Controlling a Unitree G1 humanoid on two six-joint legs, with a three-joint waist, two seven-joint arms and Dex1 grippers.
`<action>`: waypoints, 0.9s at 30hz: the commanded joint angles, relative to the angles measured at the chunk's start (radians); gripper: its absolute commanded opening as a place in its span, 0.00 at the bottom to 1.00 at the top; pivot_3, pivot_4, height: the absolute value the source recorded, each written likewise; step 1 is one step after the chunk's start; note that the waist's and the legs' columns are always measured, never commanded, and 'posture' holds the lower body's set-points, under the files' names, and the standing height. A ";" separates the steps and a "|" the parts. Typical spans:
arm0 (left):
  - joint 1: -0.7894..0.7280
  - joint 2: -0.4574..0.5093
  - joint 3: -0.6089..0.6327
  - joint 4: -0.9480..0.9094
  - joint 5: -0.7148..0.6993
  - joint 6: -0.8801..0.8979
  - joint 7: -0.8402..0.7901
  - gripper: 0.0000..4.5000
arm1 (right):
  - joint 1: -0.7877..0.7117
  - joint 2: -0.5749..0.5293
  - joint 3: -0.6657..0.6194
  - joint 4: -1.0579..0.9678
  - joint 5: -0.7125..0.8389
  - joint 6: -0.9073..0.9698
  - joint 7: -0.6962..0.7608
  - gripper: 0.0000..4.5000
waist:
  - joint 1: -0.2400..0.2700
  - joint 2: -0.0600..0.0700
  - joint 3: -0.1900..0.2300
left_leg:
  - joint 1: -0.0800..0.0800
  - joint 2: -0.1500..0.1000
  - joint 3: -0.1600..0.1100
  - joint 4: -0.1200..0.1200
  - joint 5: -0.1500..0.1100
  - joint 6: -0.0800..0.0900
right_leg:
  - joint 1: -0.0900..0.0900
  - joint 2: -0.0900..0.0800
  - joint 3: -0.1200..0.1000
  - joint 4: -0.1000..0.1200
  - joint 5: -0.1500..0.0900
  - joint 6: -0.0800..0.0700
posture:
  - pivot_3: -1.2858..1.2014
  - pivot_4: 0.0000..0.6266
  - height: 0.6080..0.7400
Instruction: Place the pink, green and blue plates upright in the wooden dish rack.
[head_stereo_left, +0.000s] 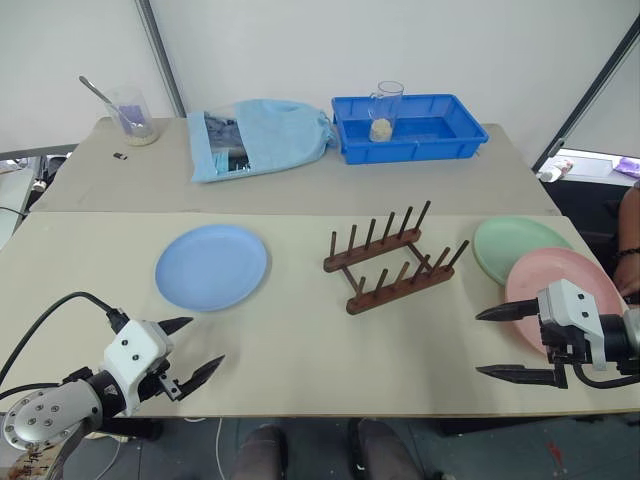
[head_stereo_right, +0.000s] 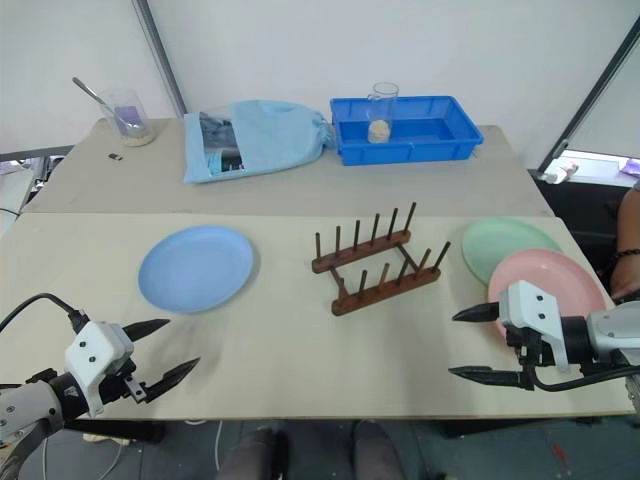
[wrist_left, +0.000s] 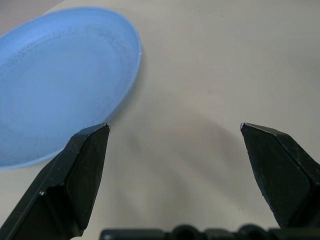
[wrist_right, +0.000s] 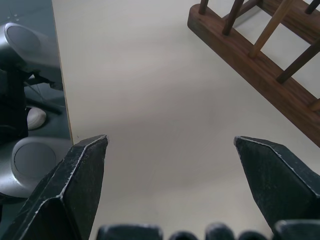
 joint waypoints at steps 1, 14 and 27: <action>-0.008 -0.008 0.021 -0.034 -0.015 0.005 0.007 1.00 | -0.029 -0.010 0.000 -0.010 0.000 -0.008 0.001 0.99 | 0.000 0.000 0.000 | 0.000 0.000 0.000 0.000 0.000 0.000 | 0.000 0.000 0.000 0.000 0.000 0.000 | 0.52 0.24 1.00; -0.059 -0.010 0.065 -0.030 -0.048 0.052 0.010 1.00 | -0.048 0.002 0.023 -0.027 -0.005 0.002 -0.020 0.99 | 0.000 0.000 0.000 | 0.000 0.000 0.001 0.000 0.001 0.002 | 0.000 0.000 0.001 0.001 0.000 0.000 | 0.52 0.24 1.00; -0.299 -0.021 -0.209 -0.045 -0.060 0.130 0.005 1.00 | 0.030 0.023 -0.092 -0.175 0.058 0.089 -0.100 0.99 | 0.017 0.000 0.000 | 0.001 -0.002 0.001 0.000 0.002 0.003 | 0.001 0.000 0.003 0.002 0.002 0.002 | 0.52 0.24 1.00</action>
